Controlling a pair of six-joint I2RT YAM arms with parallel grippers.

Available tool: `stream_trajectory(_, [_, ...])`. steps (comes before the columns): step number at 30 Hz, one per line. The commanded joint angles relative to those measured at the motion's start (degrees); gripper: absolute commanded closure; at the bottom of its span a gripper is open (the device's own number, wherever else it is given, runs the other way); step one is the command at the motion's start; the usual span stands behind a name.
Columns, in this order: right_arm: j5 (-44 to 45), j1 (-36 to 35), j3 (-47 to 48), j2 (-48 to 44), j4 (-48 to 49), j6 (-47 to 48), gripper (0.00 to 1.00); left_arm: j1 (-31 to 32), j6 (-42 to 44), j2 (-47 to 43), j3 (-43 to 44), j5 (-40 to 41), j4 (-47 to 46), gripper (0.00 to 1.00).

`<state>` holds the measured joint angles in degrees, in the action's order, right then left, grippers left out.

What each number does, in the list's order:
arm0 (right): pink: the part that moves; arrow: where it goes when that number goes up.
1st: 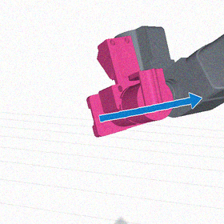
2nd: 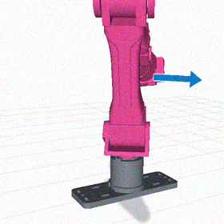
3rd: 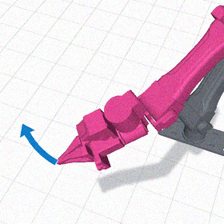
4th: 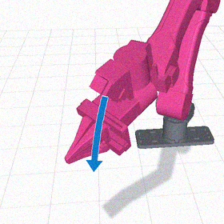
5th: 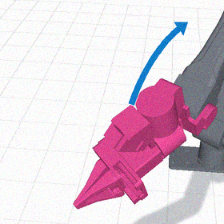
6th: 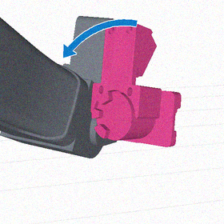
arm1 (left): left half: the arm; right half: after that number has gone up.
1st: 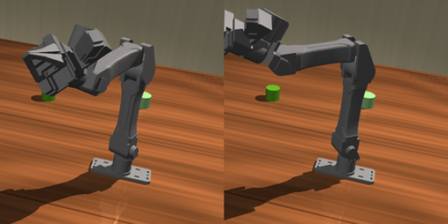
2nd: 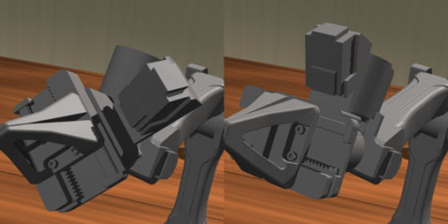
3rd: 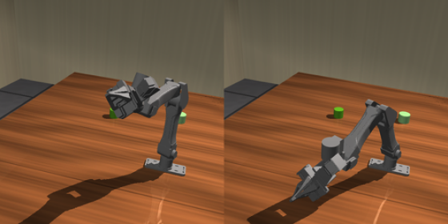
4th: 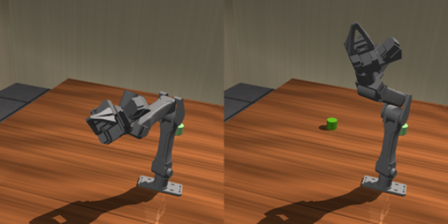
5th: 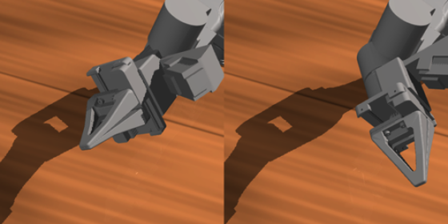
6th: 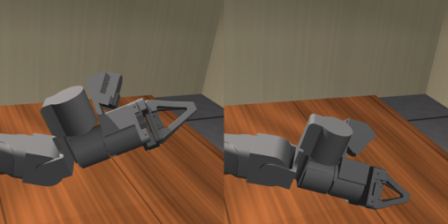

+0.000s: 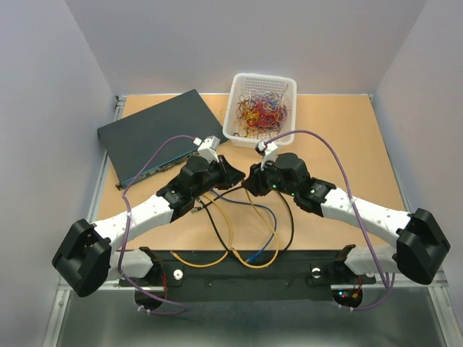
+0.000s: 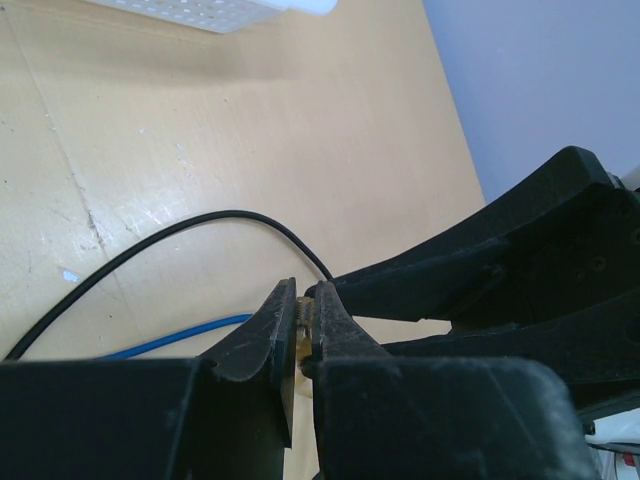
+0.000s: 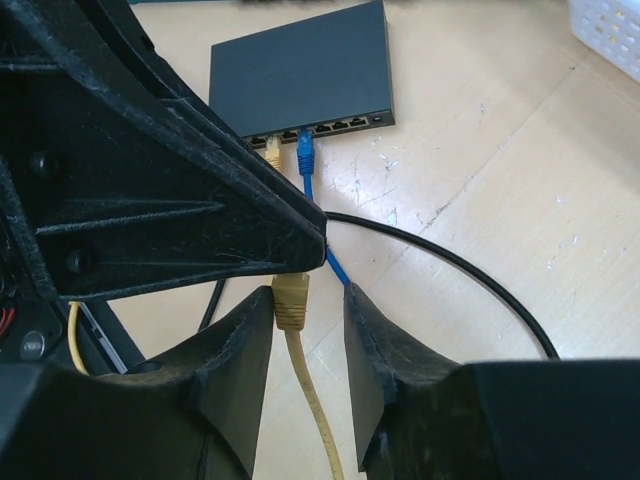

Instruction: Insert the plug into the switch port

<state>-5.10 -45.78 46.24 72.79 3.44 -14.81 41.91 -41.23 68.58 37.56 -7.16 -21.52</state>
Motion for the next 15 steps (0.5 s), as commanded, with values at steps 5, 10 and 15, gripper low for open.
stream_trajectory(5, [1.2,-0.7,2.1,-0.3,1.4,0.7,0.62,-0.1,-0.2,-0.3,2.8,0.0,-2.1,1.0])
stream_trajectory(10, [0.8,-0.8,1.8,-0.3,1.4,0.7,0.66,-0.1,-0.5,-0.5,2.9,0.0,-2.1,1.0])
stream_trajectory(15, [0.1,-0.7,1.7,0.0,1.4,0.7,0.69,-0.1,-0.7,-0.9,2.9,0.3,-2.2,1.0])
